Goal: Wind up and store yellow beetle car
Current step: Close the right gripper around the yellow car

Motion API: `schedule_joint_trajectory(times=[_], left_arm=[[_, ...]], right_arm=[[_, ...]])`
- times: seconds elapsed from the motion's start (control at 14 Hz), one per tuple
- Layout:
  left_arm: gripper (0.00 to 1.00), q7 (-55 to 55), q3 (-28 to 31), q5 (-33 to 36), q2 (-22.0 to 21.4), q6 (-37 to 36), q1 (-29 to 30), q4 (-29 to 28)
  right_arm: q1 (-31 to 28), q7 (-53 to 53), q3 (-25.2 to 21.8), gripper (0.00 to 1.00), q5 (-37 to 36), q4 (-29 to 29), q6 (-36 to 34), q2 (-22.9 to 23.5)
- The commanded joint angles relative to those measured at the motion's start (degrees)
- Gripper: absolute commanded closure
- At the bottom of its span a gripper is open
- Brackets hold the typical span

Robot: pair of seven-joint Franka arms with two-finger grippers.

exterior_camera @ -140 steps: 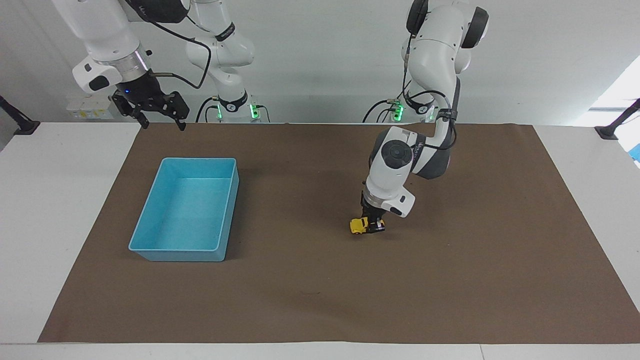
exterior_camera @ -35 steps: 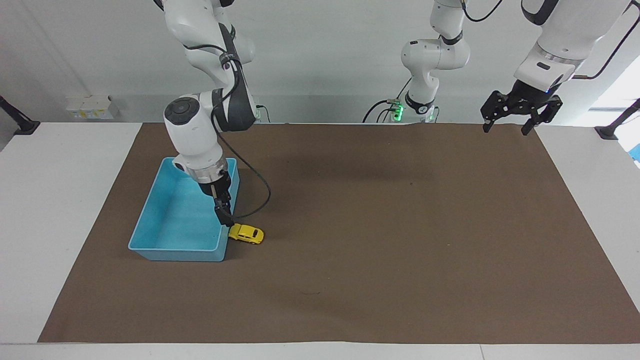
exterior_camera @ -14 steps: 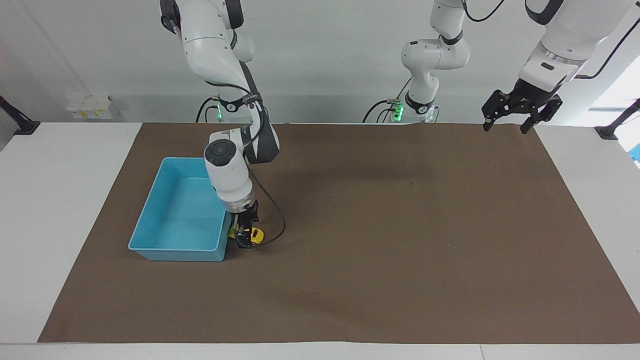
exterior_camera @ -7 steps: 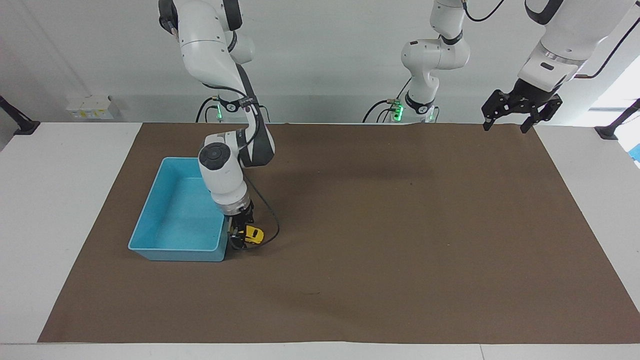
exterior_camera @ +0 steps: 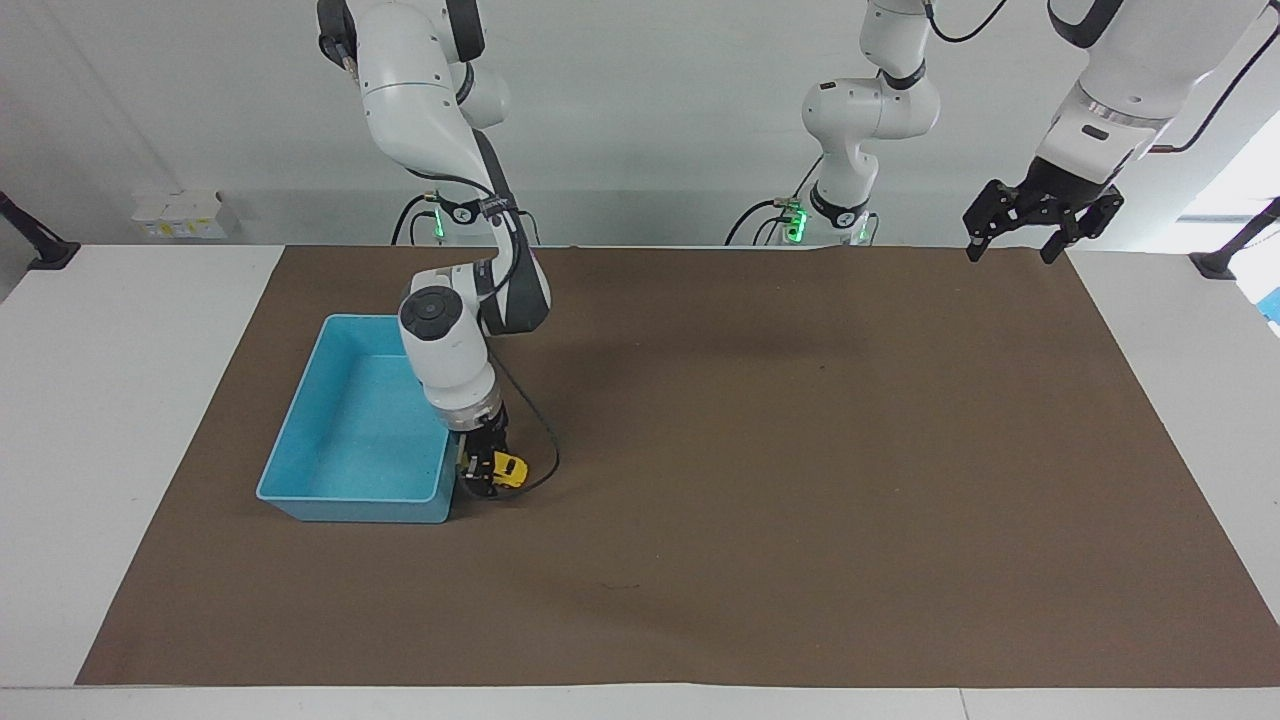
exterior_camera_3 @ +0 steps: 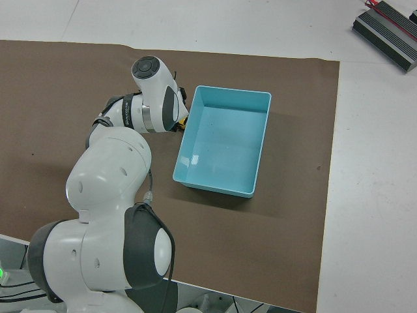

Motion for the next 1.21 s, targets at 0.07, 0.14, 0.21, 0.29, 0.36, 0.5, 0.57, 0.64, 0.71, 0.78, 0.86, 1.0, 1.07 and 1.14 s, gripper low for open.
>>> schedule_joint_trajectory(times=[0.07, 0.14, 0.21, 0.29, 0.36, 0.5, 0.57, 0.64, 0.71, 0.78, 0.86, 1.0, 1.07, 1.14], left_arm=[[0.00, -1.52, -0.30, 0.83, -1.10, 0.04, 0.17, -0.74], [0.00, -1.53, -0.30, 0.83, -1.10, 0.04, 0.17, -0.74], [0.00, -1.53, -0.30, 0.74, -1.10, 0.04, 0.17, -0.74], [0.00, -1.87, -0.30, 0.74, -1.10, 0.04, 0.17, -0.74], [0.00, -2.31, -0.30, 0.74, -1.10, 0.04, 0.17, -0.74], [0.00, -1.88, -0.39, 0.74, -1.10, -0.22, 0.17, -0.74], [0.00, -2.05, -0.30, 0.74, -1.01, -0.22, 0.17, -0.39], [0.00, -2.14, -0.30, 0.48, -0.75, -0.22, 0.26, -0.04], [0.00, -2.05, -0.30, 0.48, -0.75, -0.13, 0.17, -0.03], [0.00, -2.05, -0.30, 0.48, -0.75, -0.48, 0.26, -0.03], [0.00, -1.88, -0.21, 0.48, -0.84, -0.74, 0.52, -0.12], [0.00, -1.70, -0.04, 0.48, -0.75, 0.04, 0.96, -0.03], [0.00, -1.79, 0.05, 0.83, -0.57, 0.48, 1.05, 0.05], [0.00, -1.70, 0.05, 0.92, -0.49, 1.35, 1.14, 0.05]], right_arm=[[-0.58, 0.48, 0.50, 1.00, -0.54, -1.16, 2.78, 0.08], [-0.49, 0.48, 0.50, 1.00, -0.45, -0.82, 2.87, 0.17], [-0.40, 0.66, 0.50, 1.00, -0.45, -0.29, 2.70, 0.17], [-0.05, 0.74, 0.50, 1.00, -0.36, 0.24, 1.91, 0.08], [1.08, 0.92, 0.50, 1.00, -0.36, 0.94, 1.30, 0.08], [3.10, 1.01, 0.32, 1.00, -1.32, 1.99, -0.20, 0.08], [4.33, 0.92, 0.23, 1.00, -1.33, 2.17, -0.38, -0.01], [4.52, 0.75, 0.23, 1.00, -1.41, 2.26, -0.47, -0.18], [4.43, 0.40, 0.23, 1.00, -1.76, 2.35, -0.64, -0.44], [4.35, 0.31, 0.32, 1.00, -2.20, 2.35, -1.08, -0.62], [4.35, 0.22, 0.32, 1.00, -2.47, 2.35, -1.60, -1.06], [4.43, -0.13, 0.41, 1.00, -2.56, 2.35, -2.40, -2.11], [4.43, -1.35, 0.50, 1.00, -2.56, 2.35, -3.18, -2.90], [4.43, -3.71, 0.58, 1.00, -2.56, 2.35, -4.24, -3.95]])
